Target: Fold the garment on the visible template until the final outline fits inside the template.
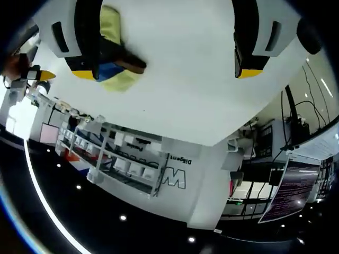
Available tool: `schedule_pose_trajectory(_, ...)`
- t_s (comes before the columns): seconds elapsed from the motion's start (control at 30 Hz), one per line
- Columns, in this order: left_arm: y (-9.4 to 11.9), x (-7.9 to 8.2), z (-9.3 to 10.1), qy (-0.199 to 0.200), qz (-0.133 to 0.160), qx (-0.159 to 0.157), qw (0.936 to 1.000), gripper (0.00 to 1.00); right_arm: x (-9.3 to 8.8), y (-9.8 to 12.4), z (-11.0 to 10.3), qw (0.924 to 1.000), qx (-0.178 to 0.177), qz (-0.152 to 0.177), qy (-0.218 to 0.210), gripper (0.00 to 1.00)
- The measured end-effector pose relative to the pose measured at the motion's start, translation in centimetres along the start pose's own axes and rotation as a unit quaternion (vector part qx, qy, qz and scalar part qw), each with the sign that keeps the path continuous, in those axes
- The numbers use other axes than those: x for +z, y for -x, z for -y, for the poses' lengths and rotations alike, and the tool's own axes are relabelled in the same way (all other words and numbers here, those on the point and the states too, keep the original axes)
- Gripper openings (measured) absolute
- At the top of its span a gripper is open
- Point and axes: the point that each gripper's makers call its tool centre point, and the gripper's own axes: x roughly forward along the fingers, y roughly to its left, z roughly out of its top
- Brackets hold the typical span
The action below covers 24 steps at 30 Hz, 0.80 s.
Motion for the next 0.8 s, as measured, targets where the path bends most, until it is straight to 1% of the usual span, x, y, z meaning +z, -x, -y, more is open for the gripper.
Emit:
schedule_pose_trajectory(0.17, -0.03, 0.17, -0.02, -0.008, 0.003, 0.001, 1.0000, 0.99, -0.13, -0.01, -0.12, 1.0000, 0.002, -0.003, 0.003, 0.99)
schedule_pose_trajectory(0.4, -0.01, 0.05, -0.02, -0.001, 0.000, 0.000, 1.0000, 0.99, -0.03, 0.05, -0.13, 0.9999, 0.000, -0.001, 0.010, 0.99)
schedule_pose_trajectory(0.53, 0.04, 0.11, -0.07, -0.004, 0.001, 0.001, 1.0000, 0.99, -0.34, 0.10, 0.13, 0.9998, -0.008, -0.010, 0.013, 0.99)
schedule_pose_trajectory(0.63, 0.06, 0.07, -0.06, -0.004, 0.000, 0.001, 1.0000, 0.99, -0.31, 0.16, 0.22, 0.9996, -0.012, -0.010, 0.021, 0.99)
schedule_pose_trajectory(0.67, 0.08, -0.01, -0.08, -0.004, -0.002, 0.002, 1.0000, 0.99, -0.11, 0.23, 0.15, 0.9996, -0.012, -0.004, 0.025, 0.99)
schedule_pose_trajectory(0.73, 0.10, -0.01, -0.09, -0.003, -0.002, 0.002, 1.0000, 0.99, -0.05, 0.23, 0.18, 0.9996, -0.013, -0.003, 0.025, 0.99)
schedule_pose_trajectory(0.8, 0.21, 0.06, -0.59, 0.013, 0.001, 0.008, 0.9999, 0.99, -0.19, 0.14, 0.31, 0.9996, -0.015, -0.007, 0.022, 0.99)
